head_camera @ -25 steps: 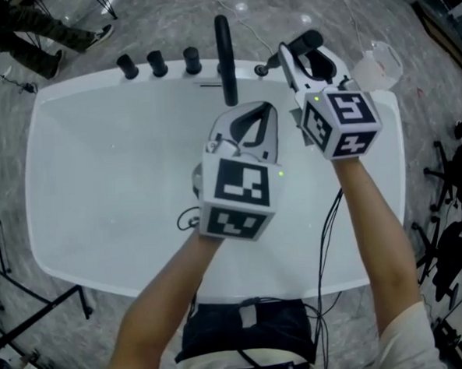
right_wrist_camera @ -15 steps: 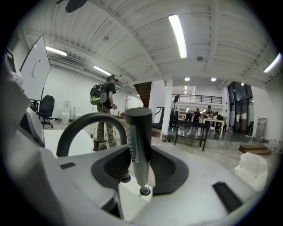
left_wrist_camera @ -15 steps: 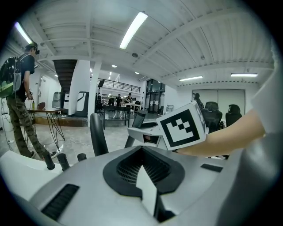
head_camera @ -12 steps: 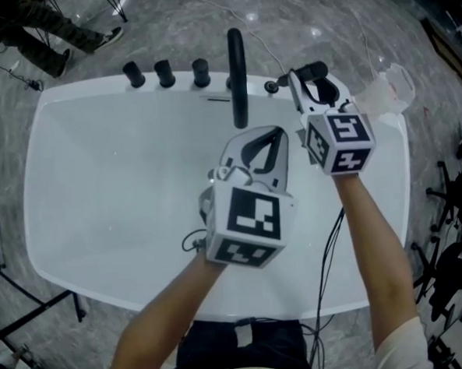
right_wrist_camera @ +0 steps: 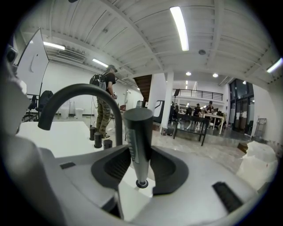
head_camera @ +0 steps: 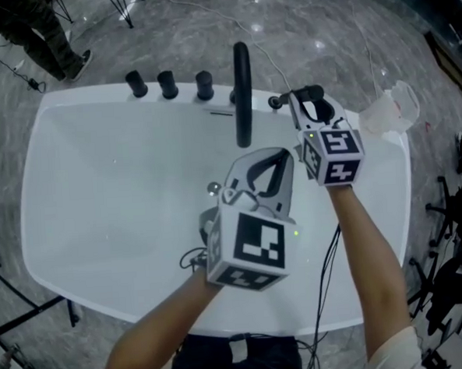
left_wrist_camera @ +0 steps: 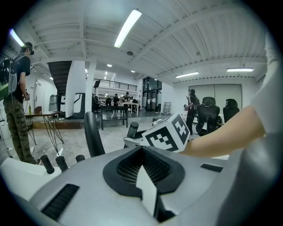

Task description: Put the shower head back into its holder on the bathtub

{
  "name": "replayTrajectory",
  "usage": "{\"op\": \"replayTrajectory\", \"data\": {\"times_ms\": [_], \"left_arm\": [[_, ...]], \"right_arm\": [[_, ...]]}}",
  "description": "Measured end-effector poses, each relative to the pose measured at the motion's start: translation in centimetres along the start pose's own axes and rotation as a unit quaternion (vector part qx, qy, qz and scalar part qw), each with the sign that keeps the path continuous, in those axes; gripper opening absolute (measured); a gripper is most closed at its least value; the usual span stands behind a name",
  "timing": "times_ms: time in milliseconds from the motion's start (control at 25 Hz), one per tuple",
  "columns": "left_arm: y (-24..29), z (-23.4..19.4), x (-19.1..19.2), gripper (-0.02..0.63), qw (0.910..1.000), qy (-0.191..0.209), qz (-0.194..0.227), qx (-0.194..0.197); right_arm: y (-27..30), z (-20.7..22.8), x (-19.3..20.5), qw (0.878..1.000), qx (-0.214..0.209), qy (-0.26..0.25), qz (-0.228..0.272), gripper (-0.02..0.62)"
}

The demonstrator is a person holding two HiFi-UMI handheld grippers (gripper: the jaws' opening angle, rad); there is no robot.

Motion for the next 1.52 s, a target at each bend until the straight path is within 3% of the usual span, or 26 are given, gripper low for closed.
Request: {"op": "replayTrajectory", "data": {"times_ms": [520, 1240, 1520], "left_arm": [[0.5, -0.4, 1.2, 0.005, 0.9999, 0.004, 0.007, 0.009], [0.5, -0.4, 1.0, 0.005, 0.9999, 0.012, 0.008, 0.008], [0.3, -0.8, 1.3, 0.005, 0.9999, 0.011, 0.001, 0.003]], "right_arm": [[2.9, -0.2, 3.0, 1.0, -0.003, 0.01, -0.02, 0.14], [4.8, 1.2, 2.1, 0.999, 0.023, 0.047, 0.011, 0.14], [5.5, 0.9, 3.2, 0.999, 0.024, 0.047, 0.0, 0.14]]}}
Point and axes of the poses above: the fingertips, and each gripper's own axes: y forward along the fingers, z to its right, x out of its underside, the point moved 7 cm from there along -y, backward along the fingers, and after that the axes turned 9 degrees about -y, right-handed, at the moved point
